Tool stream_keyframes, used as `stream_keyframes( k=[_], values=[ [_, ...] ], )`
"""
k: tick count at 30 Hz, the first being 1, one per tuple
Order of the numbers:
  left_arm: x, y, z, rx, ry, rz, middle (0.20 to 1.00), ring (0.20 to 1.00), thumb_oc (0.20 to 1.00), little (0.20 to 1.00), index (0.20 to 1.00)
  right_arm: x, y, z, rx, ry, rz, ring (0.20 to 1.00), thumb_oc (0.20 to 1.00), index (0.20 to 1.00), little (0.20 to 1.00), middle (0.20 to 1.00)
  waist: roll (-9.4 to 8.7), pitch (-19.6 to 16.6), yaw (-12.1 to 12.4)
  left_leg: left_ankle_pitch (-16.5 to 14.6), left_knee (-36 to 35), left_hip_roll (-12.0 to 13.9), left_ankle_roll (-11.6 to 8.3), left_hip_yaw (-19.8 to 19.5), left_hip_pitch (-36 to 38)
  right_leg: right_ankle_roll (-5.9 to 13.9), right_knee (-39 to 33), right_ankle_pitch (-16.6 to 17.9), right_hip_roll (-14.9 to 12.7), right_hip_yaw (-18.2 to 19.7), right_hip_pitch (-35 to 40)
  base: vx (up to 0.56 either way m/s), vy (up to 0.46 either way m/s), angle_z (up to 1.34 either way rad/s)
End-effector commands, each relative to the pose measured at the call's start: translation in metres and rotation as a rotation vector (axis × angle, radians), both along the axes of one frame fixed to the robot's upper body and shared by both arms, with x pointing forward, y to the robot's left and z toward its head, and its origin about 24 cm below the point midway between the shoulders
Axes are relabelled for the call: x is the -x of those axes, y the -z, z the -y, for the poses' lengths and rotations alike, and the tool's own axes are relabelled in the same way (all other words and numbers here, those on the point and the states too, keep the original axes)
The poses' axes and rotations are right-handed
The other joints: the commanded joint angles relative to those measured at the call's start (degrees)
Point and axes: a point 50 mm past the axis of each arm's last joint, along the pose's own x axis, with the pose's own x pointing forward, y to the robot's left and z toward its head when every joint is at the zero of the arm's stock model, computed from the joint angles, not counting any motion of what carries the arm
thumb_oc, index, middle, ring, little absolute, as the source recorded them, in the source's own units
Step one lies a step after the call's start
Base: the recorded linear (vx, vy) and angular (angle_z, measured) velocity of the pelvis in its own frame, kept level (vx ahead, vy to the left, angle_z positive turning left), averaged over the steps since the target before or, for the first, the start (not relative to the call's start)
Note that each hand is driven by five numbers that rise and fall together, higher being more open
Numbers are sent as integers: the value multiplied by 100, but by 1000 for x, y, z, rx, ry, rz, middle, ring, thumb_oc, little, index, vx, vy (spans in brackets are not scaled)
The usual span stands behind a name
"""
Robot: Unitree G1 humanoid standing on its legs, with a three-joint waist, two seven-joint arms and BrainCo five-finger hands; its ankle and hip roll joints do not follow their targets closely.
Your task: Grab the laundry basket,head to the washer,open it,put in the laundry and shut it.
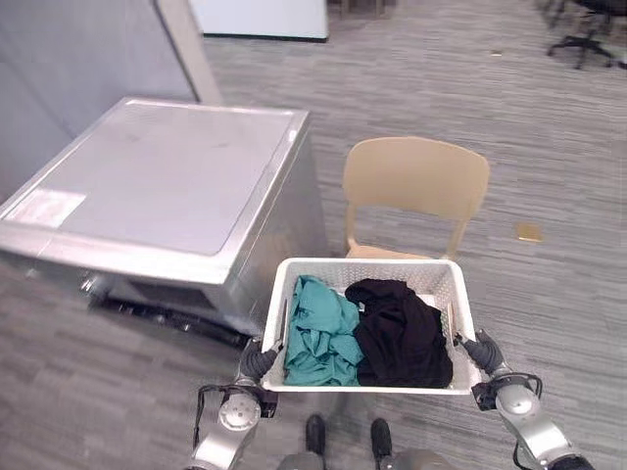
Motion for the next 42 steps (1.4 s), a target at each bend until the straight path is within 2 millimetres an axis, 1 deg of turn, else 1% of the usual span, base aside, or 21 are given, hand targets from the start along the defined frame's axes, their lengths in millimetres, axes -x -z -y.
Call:
stream_keyframes(
  k=[1, 6, 7, 8, 11, 13, 14, 16, 18, 19, 20, 21, 22, 23, 24, 28, 32, 37, 38, 40, 42],
  values=[
    [-30, -32, 25, 87, 111, 193, 200, 200, 200, 200, 200, -17, -22, -20, -72, -53, 153, 200, 200, 200, 200, 200, -126, -256, -38, -800, 623, -144, -165, 141, -113, 621, 657, -1079, -550, -541, -18, 5, 75, -74],
    [-46, -40, 31, 73, 105, 238, 200, 200, 200, 200, 200, -28, -24, -27, -44, -67, 162, 200, 200, 200, 200, 200, -75, -145, -110, -784, 467, -163, -100, 341, -241, 700, 658, -903, -590, -284, -472, -83, 42, -29],
    [-53, -45, 33, 67, 107, 260, 200, 200, 200, 200, 200, -32, -26, -28, -37, -68, 174, 200, 200, 200, 200, 200, -61, -85, -126, -756, 457, -157, -98, 374, -365, 711, 685, -856, -591, -244, -668, -306, 26, -20],
    [-66, -54, 37, 56, 108, 299, 200, 200, 200, 200, 200, -43, -33, -31, -31, -65, 208, 200, 200, 200, 200, 200, -45, -4, -143, -704, 466, -146, -86, 439, -720, 727, 778, -767, -586, -155, -1122, -327, 18, -14],
    [-84, -63, 43, 19, 119, 337, 200, 200, 200, 200, 200, -55, -36, -37, -43, -51, 224, 200, 200, 200, 200, 200, -25, 85, -184, -602, 479, -136, -64, 481, -1170, 738, 871, -658, -602, -95, -1650, -212, 17, -21],
    [-88, -66, 44, 8, 122, 346, 200, 200, 200, 200, 200, -59, -38, -38, -44, -49, 233, 200, 200, 200, 200, 200, -16, 106, -180, -582, 503, -129, -61, 473, -1298, 742, 930, -660, -614, -91, -1799, -119, -5, -18],
    [-100, -74, 49, -19, 134, 374, 200, 200, 200, 200, 200, -70, -43, -43, -42, -47, 248, 200, 200, 200, 200, 200, 0, 169, -185, -497, 529, -141, -58, 471, -1544, 743, 1003, -620, -634, -127, -2065, -189, -16, -17],
    [-113, -81, 56, -39, 140, 389, 200, 200, 200, 200, 200, -82, -50, -48, -31, -49, 269, 200, 200, 200, 200, 200, -7, 254, -177, -430, 548, -151, -61, 451, -1729, 739, 1042, -578, -634, -135, -2254, -134, -18, -3],
    [-118, -84, 58, -47, 143, 394, 200, 200, 200, 200, 200, -87, -52, -50, -27, -52, 275, 200, 200, 200, 200, 200, -6, 294, -171, -403, 576, -154, -67, 440, -1813, 737, 1063, -569, -644, -153, -2316, -74, -29, -1],
    [-128, -92, 61, -63, 132, 409, 464, 464, 464, 464, 464, -97, -58, -52, -13, -50, 287, 200, 200, 200, 200, 200, -15, 395, -157, -354, 613, -150, -84, 424, -1926, 728, 1102, -546, -642, -185, -2410, -107, -49, -1],
    [-132, -94, 61, -75, 124, 415, 821, 821, 821, 821, 821, -102, -63, -53, -12, -48, 298, 200, 200, 200, 200, 200, -22, 444, -150, -331, 622, -149, -93, 402, -1957, 724, 1111, -527, -648, -198, -2445, -91, -51, 0],
    [-135, -96, 60, -78, 115, 417, 1000, 1000, 1000, 1000, 1000, -105, -63, -53, -12, -43, 296, 357, 357, 357, 357, 357, -22, 485, -130, -308, 619, -154, -99, 393, -1967, 722, 1116, -515, -648, -217, -2459, -43, -42, 1],
    [-135, -96, 60, -75, 108, 414, 1000, 1000, 1000, 1000, 1000, -107, -65, -53, -9, -38, 298, 573, 573, 573, 573, 573, -28, 521, -120, -292, 615, -151, -107, 386, -1962, 721, 1114, -509, -654, -230, -2445, -23, -41, 1],
    [-135, -94, 60, -70, 104, 407, 1000, 1000, 1000, 1000, 1000, -108, -62, -51, -5, -33, 281, 940, 940, 940, 940, 940, -27, 542, -98, -280, 606, -151, -114, 380, -1950, 718, 1097, -504, -664, -237, -2427, 0, 0, 0],
    [-135, -94, 60, -70, 104, 407, 1000, 1000, 1000, 1000, 1000, -108, -62, -51, -5, -33, 281, 1000, 1000, 1000, 1000, 1000, -27, 544, -99, -280, 606, -151, -114, 380, -1948, 718, 1096, -504, -664, -238, -2425, 0, 0, 0],
    [-119, -78, 56, -55, 122, 363, 1000, 1000, 1000, 1000, 1000, -98, -48, -44, 5, -24, 221, 1000, 1000, 1000, 1000, 1000, -12, 564, -26, -280, 550, -136, -132, 345, -1770, 706, 1024, -515, -681, -254, -2225, 21, -9, 1],
    [-107, -69, 48, -27, 107, 339, 1000, 1000, 1000, 1000, 1000, -92, -43, -36, 6, -3, 205, 1000, 1000, 1000, 1000, 1000, -6, 558, 16, -308, 534, -139, -138, 335, -1644, 700, 1006, -526, -681, -256, -2085, 27, -19, 14],
    [-88, -63, 27, 22, 60, 334, 1000, 1000, 1000, 1000, 1000, -78, -38, -5, 40, 55, 186, 1000, 1000, 1000, 1000, 1000, -57, 535, 103, -349, 564, -123, -151, 266, -1447, 688, 968, -589, -651, -317, -1800, 19, -39, 8],
    [-88, -63, 27, 22, 60, 334, 1000, 1000, 1000, 1000, 1000, -78, -38, -5, 40, 55, 186, 1000, 1000, 1000, 1000, 1000, -57, 536, 102, -349, 563, -123, -151, 266, -1446, 688, 967, -589, -651, -318, -1798, 26, -38, 8],
    [-73, -60, 10, 21, 41, 325, 1000, 1000, 1000, 1000, 1000, -65, -34, 9, 39, 66, 167, 1000, 1000, 1000, 1000, 1000, -116, 455, 133, -382, 569, -108, -157, 222, -1299, 687, 924, -638, -605, -345, -1586, 63, -61, 14],
    [-67, -57, 5, 21, 42, 312, 1000, 1000, 1000, 1000, 1000, -60, -31, 12, 37, 62, 151, 1000, 1000, 1000, 1000, 1000, -133, 406, 137, -379, 561, -102, -159, 211, -1256, 688, 893, -637, -592, -355, -1523, 52, -49, 9]
  ],
)
